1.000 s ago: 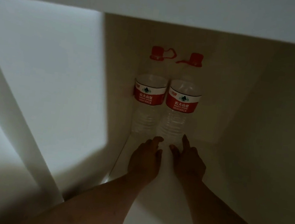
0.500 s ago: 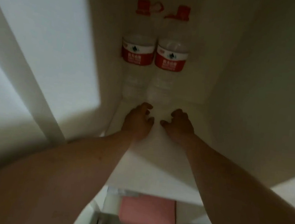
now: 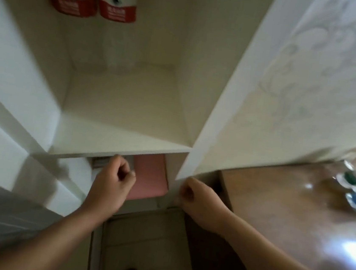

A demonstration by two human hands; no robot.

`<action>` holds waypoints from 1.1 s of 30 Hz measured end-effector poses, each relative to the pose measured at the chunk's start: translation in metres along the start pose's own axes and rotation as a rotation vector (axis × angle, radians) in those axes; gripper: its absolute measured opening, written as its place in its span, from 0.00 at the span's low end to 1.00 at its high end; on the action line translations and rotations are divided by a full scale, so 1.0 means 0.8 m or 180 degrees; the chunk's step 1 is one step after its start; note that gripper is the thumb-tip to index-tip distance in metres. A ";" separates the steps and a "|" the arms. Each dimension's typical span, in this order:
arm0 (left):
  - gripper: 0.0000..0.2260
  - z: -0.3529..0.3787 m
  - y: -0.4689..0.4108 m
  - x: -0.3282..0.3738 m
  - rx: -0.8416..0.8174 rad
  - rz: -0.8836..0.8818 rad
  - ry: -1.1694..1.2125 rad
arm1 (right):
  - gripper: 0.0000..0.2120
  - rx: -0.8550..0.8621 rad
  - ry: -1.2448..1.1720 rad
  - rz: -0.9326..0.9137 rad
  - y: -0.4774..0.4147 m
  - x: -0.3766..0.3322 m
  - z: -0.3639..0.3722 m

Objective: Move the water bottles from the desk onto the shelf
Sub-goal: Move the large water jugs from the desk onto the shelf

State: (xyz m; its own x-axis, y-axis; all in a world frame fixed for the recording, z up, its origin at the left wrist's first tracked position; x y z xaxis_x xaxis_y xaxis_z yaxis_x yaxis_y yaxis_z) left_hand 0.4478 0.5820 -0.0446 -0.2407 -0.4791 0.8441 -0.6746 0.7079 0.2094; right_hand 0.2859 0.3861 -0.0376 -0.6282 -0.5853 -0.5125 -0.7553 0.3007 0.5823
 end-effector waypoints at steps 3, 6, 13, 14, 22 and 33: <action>0.10 0.063 0.010 -0.005 -0.0468 -0.0038 -0.0127 | 0.14 0.0319 -0.0357 0.0753 0.088 0.120 0.010; 0.08 0.140 -0.017 0.040 -0.1028 0.0097 -0.0117 | 0.14 0.0995 -0.0786 0.1229 0.160 0.198 -0.004; 0.06 0.328 -0.058 0.234 -0.1846 0.1061 -0.0141 | 0.10 0.2090 -0.1413 0.1483 0.261 0.306 -0.061; 0.07 0.352 -0.057 0.262 -0.1967 0.1163 -0.0131 | 0.08 0.2177 -0.1491 0.1463 0.267 0.325 -0.068; 0.12 0.537 -0.068 0.394 -0.2188 0.1563 -0.0540 | 0.10 0.2138 -0.2050 0.1567 0.306 0.507 -0.107; 0.15 0.813 -0.078 0.487 -0.2525 0.1407 -0.0953 | 0.14 0.2730 -0.2458 0.1865 0.390 0.756 -0.164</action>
State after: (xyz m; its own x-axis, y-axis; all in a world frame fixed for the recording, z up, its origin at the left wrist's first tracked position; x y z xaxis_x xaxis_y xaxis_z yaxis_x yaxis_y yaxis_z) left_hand -0.0575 0.0140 -0.0500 -0.6031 -0.1192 0.7887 0.1633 0.9494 0.2684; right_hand -0.3053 0.0276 -0.0831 -0.6318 0.2943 -0.7171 -0.0297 0.9153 0.4018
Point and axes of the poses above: each hand's wrist, its own y-axis away from the middle knuckle, its own z-axis out of the palm, x = y × z, the point moved 3 cm from there along -y, towards the middle knuckle, and after that the axes turned 13 degrees about -x, right-handed, at the moved point
